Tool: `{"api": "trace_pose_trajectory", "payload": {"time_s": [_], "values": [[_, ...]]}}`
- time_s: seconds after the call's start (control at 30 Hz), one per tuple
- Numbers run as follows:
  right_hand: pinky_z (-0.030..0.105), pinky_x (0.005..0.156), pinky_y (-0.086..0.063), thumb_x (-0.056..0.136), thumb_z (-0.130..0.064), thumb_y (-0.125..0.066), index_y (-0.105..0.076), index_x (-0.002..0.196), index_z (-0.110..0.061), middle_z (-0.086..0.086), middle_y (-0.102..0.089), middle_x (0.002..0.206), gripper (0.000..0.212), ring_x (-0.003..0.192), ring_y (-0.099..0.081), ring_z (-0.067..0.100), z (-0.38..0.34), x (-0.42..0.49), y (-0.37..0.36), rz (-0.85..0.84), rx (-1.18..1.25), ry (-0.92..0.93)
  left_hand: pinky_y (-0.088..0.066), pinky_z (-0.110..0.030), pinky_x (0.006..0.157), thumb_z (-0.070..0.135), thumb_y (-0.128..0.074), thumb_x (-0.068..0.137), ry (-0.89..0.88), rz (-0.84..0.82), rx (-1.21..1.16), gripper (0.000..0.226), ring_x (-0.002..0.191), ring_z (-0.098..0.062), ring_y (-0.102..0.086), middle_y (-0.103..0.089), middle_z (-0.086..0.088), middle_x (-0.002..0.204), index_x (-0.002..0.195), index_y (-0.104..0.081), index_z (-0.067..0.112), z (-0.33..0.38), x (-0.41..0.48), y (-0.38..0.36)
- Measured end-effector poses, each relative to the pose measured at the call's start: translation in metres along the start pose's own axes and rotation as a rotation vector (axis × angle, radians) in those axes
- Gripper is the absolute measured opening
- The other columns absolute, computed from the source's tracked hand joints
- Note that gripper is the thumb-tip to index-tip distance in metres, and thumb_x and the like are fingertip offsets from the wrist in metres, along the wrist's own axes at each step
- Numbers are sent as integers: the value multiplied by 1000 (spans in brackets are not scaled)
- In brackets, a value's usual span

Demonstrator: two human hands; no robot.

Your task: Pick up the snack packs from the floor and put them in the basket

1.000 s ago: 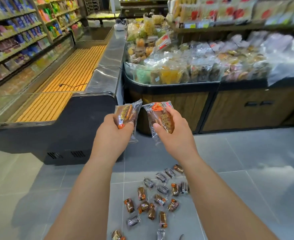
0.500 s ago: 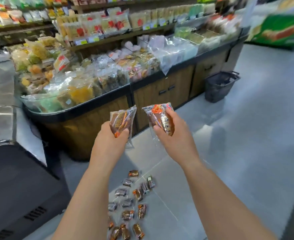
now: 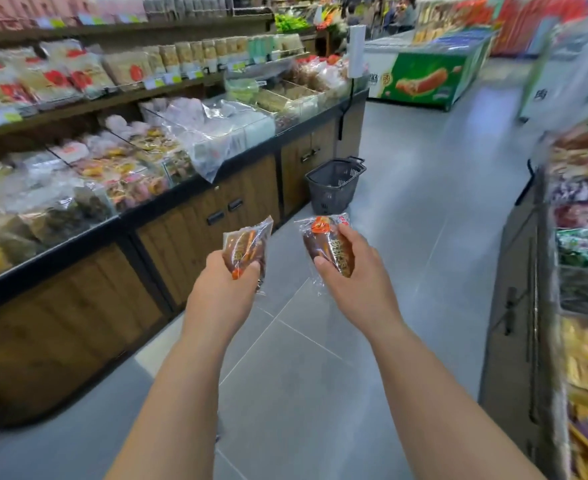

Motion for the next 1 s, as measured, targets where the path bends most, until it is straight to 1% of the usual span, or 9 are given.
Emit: {"api": "trace_pose_trajectory", "payload": {"time_s": [0.07, 0.13, 0.23, 0.37, 0.5, 0.6, 0.67, 0.73, 1.0], "values": [[8, 76, -36, 91, -42, -58, -27, 145, -38, -1, -40, 138, 62, 104, -40, 6, 16, 20, 19, 15, -11, -21, -38, -19, 52, 42, -51, 94, 1, -15, 27, 50, 68, -7, -50, -56, 0, 123, 137, -35, 20, 19, 14, -25], [1, 67, -30, 92, -40, -58, -27, 145, -38, -1, -39, 138, 61, 102, -39, 6, 29, 39, 35, 27, 0, -43, -48, -24, 59, 44, -51, 94, -10, -33, 55, 50, 73, -9, -54, -57, 0, 120, 136, -36, 21, 36, 29, -47], [5, 67, -32, 92, -39, -59, -29, 144, -38, 1, -40, 138, 61, 103, -40, 7, 46, 69, 54, 57, 0, -51, -53, -30, 70, 45, -51, 93, -31, -63, 86, 49, 84, -13, -57, -58, -1, 117, 134, -37, 20, 61, 53, -79], [14, 76, -35, 92, -38, -59, -29, 145, -36, 2, -41, 136, 61, 101, -41, 8, 67, 116, 69, 97, 3, -90, -53, -28, 64, 45, -51, 93, -48, -110, 103, 50, 81, -13, -59, -58, -2, 119, 134, -37, 19, 92, 93, -119], [5, 65, -32, 92, -39, -59, -29, 145, -36, 2, -39, 135, 61, 104, -45, 10, 89, 174, 70, 106, 0, -129, -45, -22, 54, 43, -51, 94, -59, -157, 106, 50, 75, -12, -56, -57, -4, 120, 134, -37, 18, 116, 145, -160], [17, 78, -35, 91, -39, -59, -29, 144, -36, 2, -40, 134, 61, 98, -44, 9, 106, 227, 66, 131, 2, -142, -46, -27, 61, 43, -51, 94, -89, -175, 107, 50, 86, -15, -57, -58, -4, 118, 134, -38, 17, 130, 197, -188], [19, 83, -34, 91, -38, -59, -30, 144, -36, 2, -41, 133, 61, 97, -44, 9, 114, 266, 63, 144, -3, -148, -51, -31, 69, 44, -51, 93, -95, -190, 109, 49, 88, -16, -58, -58, -2, 115, 132, -38, 18, 142, 237, -205], [20, 85, -34, 91, -38, -59, -30, 144, -36, 2, -41, 133, 61, 97, -43, 9, 118, 308, 61, 146, -12, -161, -54, -34, 75, 45, -50, 93, -100, -205, 109, 49, 90, -17, -60, -59, -2, 115, 133, -38, 19, 156, 278, -220], [18, 84, -31, 90, -38, -60, -30, 145, -37, 1, -42, 133, 62, 96, -42, 8, 138, 444, 62, 176, -45, -201, -56, -40, 81, 45, -53, 92, -99, -274, 101, 50, 92, -18, -61, -58, -1, 114, 133, -38, 21, 208, 404, -276]]}}
Point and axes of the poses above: each hand's wrist, its own x-axis towards the middle knuckle, its own y-axis out of the back of the hand, z = x × y, the point moved 2 cm from there along x, towards the middle knuckle
